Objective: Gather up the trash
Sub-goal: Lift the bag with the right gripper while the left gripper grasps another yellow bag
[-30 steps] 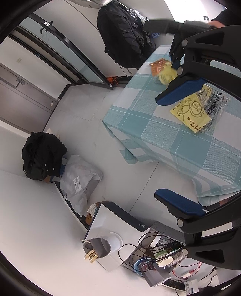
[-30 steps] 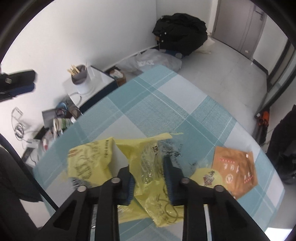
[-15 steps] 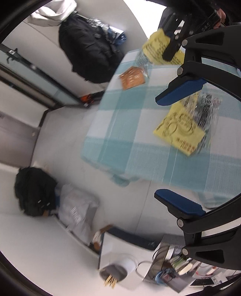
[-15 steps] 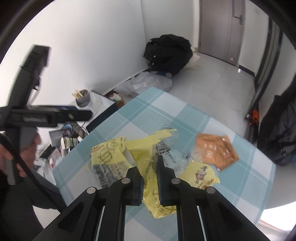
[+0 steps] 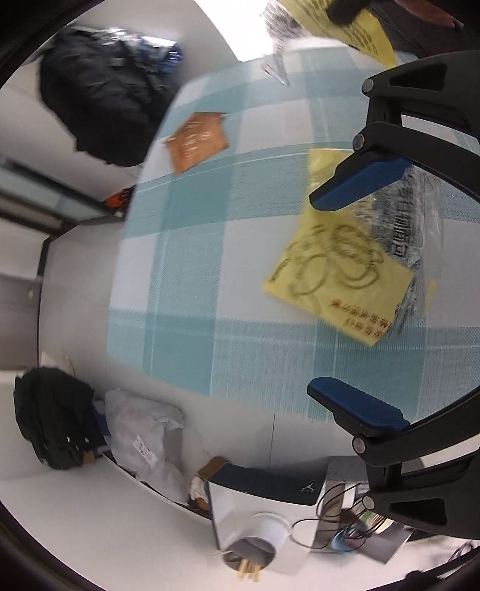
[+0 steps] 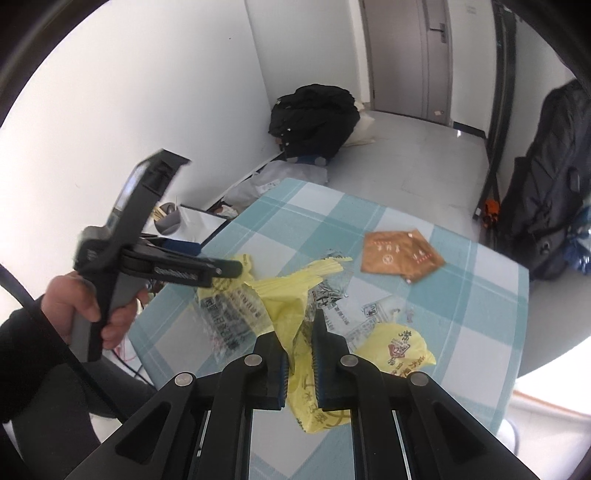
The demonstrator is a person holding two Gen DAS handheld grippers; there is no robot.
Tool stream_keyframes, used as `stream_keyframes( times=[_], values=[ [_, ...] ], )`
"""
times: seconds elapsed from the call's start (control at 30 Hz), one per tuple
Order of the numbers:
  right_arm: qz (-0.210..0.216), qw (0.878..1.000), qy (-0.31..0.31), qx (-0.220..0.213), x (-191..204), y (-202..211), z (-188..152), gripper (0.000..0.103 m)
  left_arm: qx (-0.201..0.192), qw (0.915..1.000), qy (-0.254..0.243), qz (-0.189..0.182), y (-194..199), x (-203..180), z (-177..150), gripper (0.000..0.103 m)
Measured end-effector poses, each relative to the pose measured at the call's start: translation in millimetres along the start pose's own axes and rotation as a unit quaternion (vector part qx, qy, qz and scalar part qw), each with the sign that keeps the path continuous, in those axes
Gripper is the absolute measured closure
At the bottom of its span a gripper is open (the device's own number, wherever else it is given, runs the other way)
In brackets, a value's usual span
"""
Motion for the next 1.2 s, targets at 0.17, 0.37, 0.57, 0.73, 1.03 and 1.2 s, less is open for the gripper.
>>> stream_keyframes(
  times=[0.17, 0.37, 0.57, 0.73, 1.03, 1.2],
  values=[
    [-0.003, 1.000, -0.011, 0.009, -7.8, 6.1, -16.0, 0.093, 0.029, 0.9989, -0.031, 0.019, -13.1, -8.6, -8.0, 0.013],
    [-0.007, 0.999, -0.031, 0.005, -17.7, 11.1, -24.0, 0.093, 0.009, 0.9977, -0.052, 0.042, -13.3, -14.4, -8.8, 0.013],
    [-0.010, 0.999, -0.046, 0.004, -22.9, 17.7, -35.6, 0.093, -0.016, 0.9947, -0.082, 0.059, -9.4, -31.9, -9.9, 0.043],
    [-0.012, 0.998, -0.061, 0.000, -26.9, 17.3, -40.6, 0.093, -0.015, 0.9904, -0.111, 0.082, -8.5, -44.5, -10.4, 0.091],
    [-0.020, 0.997, -0.076, -0.008, -31.5, 27.9, -45.2, 0.093, -0.016, 0.9949, -0.081, 0.058, -3.0, -42.8, -7.1, 0.103],
    [-0.025, 0.996, -0.086, -0.018, -36.0, 39.6, -47.7, 0.093, -0.028, 0.9973, -0.066, 0.018, 8.0, -48.8, -7.4, 0.103]
  ],
)
Point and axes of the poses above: each gripper's, at about its wrist camera, not at the fingertips, and y roughly against the way its jaws point, x to its left, z to its top, the point moved 5 cm from there along -y, roughly the way its jaws point, and after that the axes turned 7 degrees about -z, right-handed, at the moved point
